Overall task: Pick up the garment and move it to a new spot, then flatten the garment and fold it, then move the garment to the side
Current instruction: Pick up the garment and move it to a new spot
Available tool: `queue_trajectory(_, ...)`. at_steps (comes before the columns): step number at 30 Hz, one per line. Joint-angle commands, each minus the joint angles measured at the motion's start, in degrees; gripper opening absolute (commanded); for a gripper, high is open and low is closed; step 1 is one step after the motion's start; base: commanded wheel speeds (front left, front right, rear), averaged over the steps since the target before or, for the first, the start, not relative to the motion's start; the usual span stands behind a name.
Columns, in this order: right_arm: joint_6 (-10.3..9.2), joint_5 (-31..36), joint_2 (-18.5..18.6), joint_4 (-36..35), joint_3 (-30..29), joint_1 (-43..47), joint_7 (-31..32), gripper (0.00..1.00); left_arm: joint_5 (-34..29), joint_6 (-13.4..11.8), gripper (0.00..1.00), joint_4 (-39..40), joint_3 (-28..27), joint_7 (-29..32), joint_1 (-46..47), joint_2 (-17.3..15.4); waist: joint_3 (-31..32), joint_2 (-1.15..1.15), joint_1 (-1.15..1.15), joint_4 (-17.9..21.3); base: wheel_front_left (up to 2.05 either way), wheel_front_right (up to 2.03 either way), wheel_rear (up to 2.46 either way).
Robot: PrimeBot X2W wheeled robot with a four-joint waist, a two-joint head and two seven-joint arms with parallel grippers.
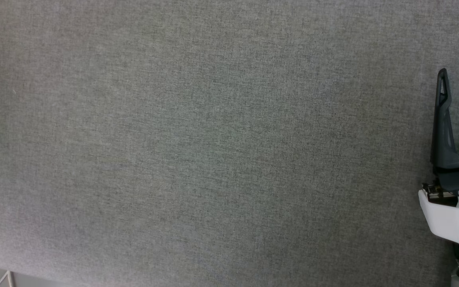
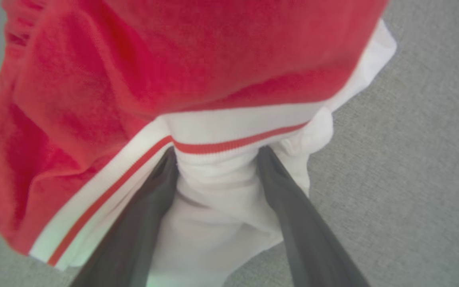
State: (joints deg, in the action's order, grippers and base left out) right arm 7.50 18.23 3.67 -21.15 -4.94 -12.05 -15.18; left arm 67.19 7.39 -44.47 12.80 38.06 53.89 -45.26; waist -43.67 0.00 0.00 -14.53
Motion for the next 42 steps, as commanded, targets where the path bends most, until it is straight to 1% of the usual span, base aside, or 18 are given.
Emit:
queue_trajectory(1,-0.02,0.4,0.4,0.7,0.1,0.4,0.0,1.00,0.0,0.0,1.00,-0.7,1.8,0.3,-1.1,2.0,0.0,0.00,0.00,0.0,0.00,0.00,0.00)
queue_trajectory(2,-0.02,0.4,0.4,0.8,0.2,0.3,0.0,1.00,-0.1,0.0,1.00,-0.7,2.5,0.2,-1.1,2.1,0.1,0.00,0.00,0.0,0.00,0.00,0.00)
queue_trajectory(3,-0.02,0.3,0.5,0.9,0.4,0.3,0.0,1.00,-0.3,0.0,0.39,-0.6,3.2,-0.4,-1.0,2.0,0.2,0.00,0.00,0.0,0.00,0.00,0.00)
queue_trajectory(4,-0.02,0.3,0.5,1.0,0.5,0.3,0.0,1.00,-0.1,0.0,0.00,-0.7,3.7,-0.7,-0.9,1.9,0.3,0.00,0.00,0.0,0.00,0.00,0.00)
queue_trajectory(6,-0.02,0.2,0.5,1.2,0.5,0.4,0.0,1.00,-0.2,0.0,0.00,-0.5,4.7,-1.5,-0.4,1.3,0.7,0.00,0.00,0.1,0.00,0.00,0.00)
queue_trajectory(7,-0.02,-0.2,0.4,1.5,0.8,0.4,0.0,1.00,-0.1,0.0,0.00,-0.3,5.5,-3.5,0.6,-0.3,1.9,0.00,0.00,0.1,0.00,0.00,0.00)
queue_trajectory(8,-0.02,-0.3,0.3,1.6,1.0,0.4,0.0,1.00,-0.1,0.0,0.00,-0.1,5.8,-4.2,1.0,-1.1,2.4,0.00,0.00,0.2,0.00,0.00,0.00)
queue_trajectory(13,-0.03,-1.3,-0.2,2.7,2.0,0.0,0.0,1.00,-0.6,0.0,0.00,1.8,7.9,-7.2,2.0,-3.9,5.9,0.00,0.00,0.5,0.00,0.00,0.00)
queue_trajectory(19,-0.03,-3.0,-0.7,4.7,3.2,-0.2,0.0,1.00,-2.1,0.0,0.00,7.0,11.1,-10.6,4.2,-7.4,11.3,0.00,0.00,1.2,0.00,0.00,0.00)
queue_trajectory(24,-0.02,-5.4,-0.8,6.1,3.7,0.4,0.0,1.00,-3.5,0.0,0.00,12.6,14.4,-11.1,6.8,-10.9,15.5,0.00,0.00,2.8,0.00,0.00,0.00)
queue_trajectory(29,-0.03,-8.4,-0.9,7.3,3.8,1.4,0.0,1.00,-4.9,0.0,0.00,19.1,17.9,-10.4,10.5,-13.7,19.4,0.00,0.00,4.7,0.00,0.00,0.00)
queue_trajectory(30,-0.03,-8.4,-0.9,7.3,3.8,1.4,0.0,1.00,-4.9,0.0,0.00,19.1,17.9,-10.4,10.5,-13.7,19.4,0.00,0.00,4.7,0.00,0.00,0.00)
queue_trajectory(35,-0.03,-10.7,-0.9,7.9,3.7,2.0,0.0,1.00,-6.2,0.0,0.00,25.6,21.6,-8.9,15.2,-14.4,22.2,0.00,0.00,7.1,0.00,0.00,0.00)
queue_trajectory(38,-0.03,-11.8,-0.9,8.4,3.6,2.5,0.0,1.00,-7.2,0.0,0.00,29.2,23.5,-7.9,18.2,-13.9,23.4,0.00,0.00,8.8,0.00,0.00,0.00)
queue_trajectory(42,-0.03,-13.4,-0.9,8.8,3.5,2.7,0.0,1.00,-8.2,0.0,0.00,33.7,26.0,-6.5,21.7,-12.2,24.9,0.00,0.00,11.6,0.00,0.00,0.00)
